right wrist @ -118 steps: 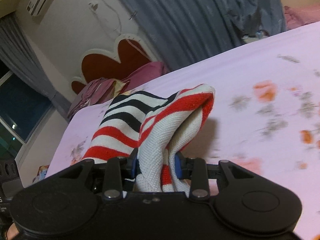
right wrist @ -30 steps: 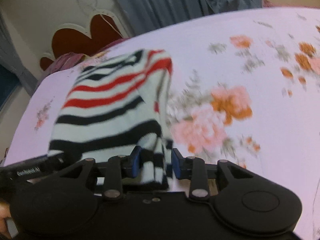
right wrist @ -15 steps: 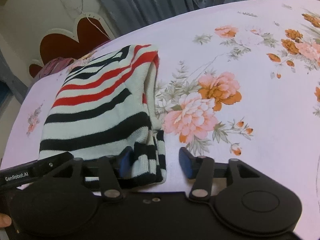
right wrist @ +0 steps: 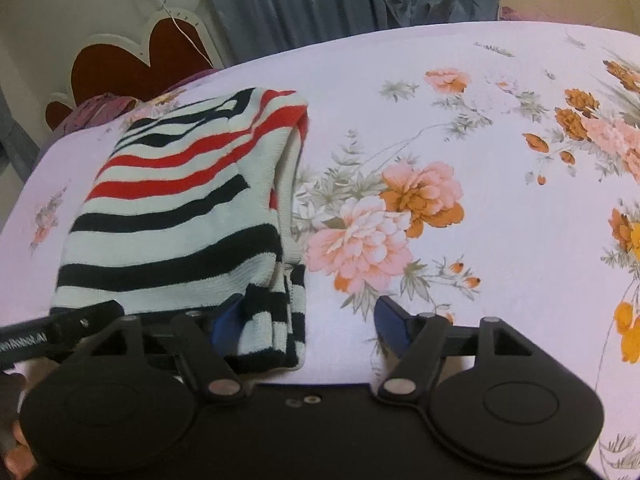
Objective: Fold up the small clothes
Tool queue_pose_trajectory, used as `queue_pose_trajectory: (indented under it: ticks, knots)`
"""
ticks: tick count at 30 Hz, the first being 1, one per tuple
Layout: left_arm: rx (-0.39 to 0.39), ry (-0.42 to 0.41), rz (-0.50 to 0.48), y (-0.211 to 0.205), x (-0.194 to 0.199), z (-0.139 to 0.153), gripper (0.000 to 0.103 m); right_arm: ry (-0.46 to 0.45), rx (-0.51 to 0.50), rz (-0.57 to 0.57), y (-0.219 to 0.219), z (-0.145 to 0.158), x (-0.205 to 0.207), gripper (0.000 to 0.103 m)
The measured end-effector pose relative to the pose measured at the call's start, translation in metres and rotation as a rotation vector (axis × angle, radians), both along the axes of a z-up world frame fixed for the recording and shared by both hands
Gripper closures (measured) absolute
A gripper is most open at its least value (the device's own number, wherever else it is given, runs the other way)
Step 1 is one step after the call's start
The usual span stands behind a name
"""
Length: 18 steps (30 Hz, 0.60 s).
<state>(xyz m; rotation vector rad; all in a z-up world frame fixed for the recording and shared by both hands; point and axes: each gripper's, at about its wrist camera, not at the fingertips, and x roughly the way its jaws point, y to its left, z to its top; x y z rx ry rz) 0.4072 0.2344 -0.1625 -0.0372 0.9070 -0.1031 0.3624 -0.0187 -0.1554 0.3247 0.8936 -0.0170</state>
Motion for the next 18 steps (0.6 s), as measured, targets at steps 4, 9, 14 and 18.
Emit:
queue_pose_trajectory:
  ticks: [4,9,14,18]
  knots:
    - [0.013,0.016,0.015,-0.002,-0.006,0.004,0.000,0.008,-0.006,0.021,0.001,0.002,-0.002,0.033]
    - [0.026,-0.011,-0.019,-0.004,-0.019,0.016,0.000,-0.005,-0.020,0.053,0.005,0.012,-0.011,0.033]
    - [0.066,-0.070,0.029,-0.002,-0.045,0.033,0.000,-0.037,-0.037,0.108,0.010,0.031,-0.032,0.031]
    - [0.085,-0.085,-0.002,-0.004,-0.070,0.052,0.000,-0.069,-0.037,0.178,0.013,0.053,-0.056,0.020]
